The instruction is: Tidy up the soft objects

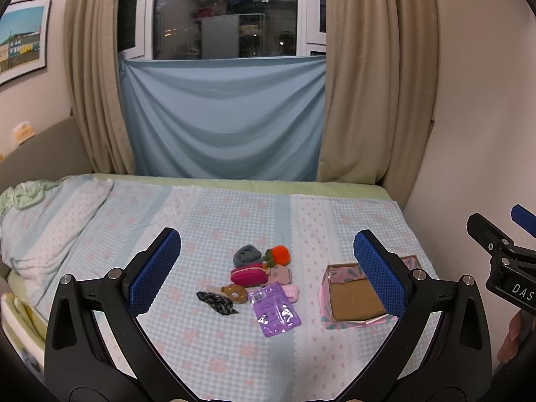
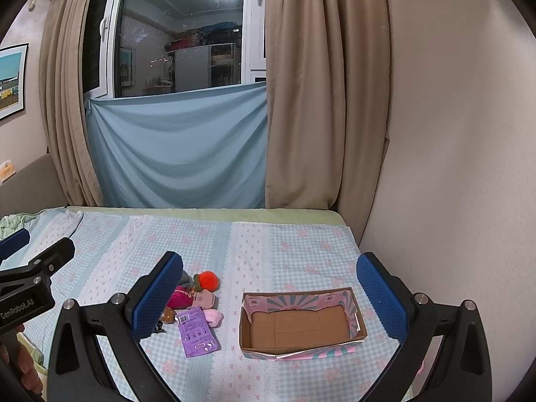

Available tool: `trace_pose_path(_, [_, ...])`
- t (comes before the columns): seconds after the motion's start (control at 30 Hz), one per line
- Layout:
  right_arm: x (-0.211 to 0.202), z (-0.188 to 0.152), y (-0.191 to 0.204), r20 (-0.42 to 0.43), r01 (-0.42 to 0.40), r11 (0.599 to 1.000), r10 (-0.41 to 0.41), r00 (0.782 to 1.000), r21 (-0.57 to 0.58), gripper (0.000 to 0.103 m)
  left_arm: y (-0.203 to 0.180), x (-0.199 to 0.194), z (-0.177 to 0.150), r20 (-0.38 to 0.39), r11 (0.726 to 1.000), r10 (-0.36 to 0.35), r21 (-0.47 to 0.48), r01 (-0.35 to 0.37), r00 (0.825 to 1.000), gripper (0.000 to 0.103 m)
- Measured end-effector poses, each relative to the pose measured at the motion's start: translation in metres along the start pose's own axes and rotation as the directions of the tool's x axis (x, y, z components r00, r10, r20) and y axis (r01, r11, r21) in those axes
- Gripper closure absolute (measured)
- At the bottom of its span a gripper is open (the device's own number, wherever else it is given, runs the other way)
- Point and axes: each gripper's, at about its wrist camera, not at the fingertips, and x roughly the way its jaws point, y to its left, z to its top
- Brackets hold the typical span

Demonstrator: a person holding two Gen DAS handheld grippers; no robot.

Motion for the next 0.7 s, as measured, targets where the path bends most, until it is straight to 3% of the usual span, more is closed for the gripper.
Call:
trace_pose_path(0.5, [0.009,0.004,0.003,-0.024,-0.015,1.000,0.014,1.000,-0.014,0.000,-0.006,0.017,0.000,-0.032,1.000,0.004,-0.018,-0.004,0.999,0.000])
trace_pose_path(0.7, [0.030,0.004,0.013,-0.073,-0.063,0.997,0.060,0.996,-0.049,0.000,0.003,0.031,-0.002,-0.086,0.997,0.044,-0.063,-0.050,0.995,0.000])
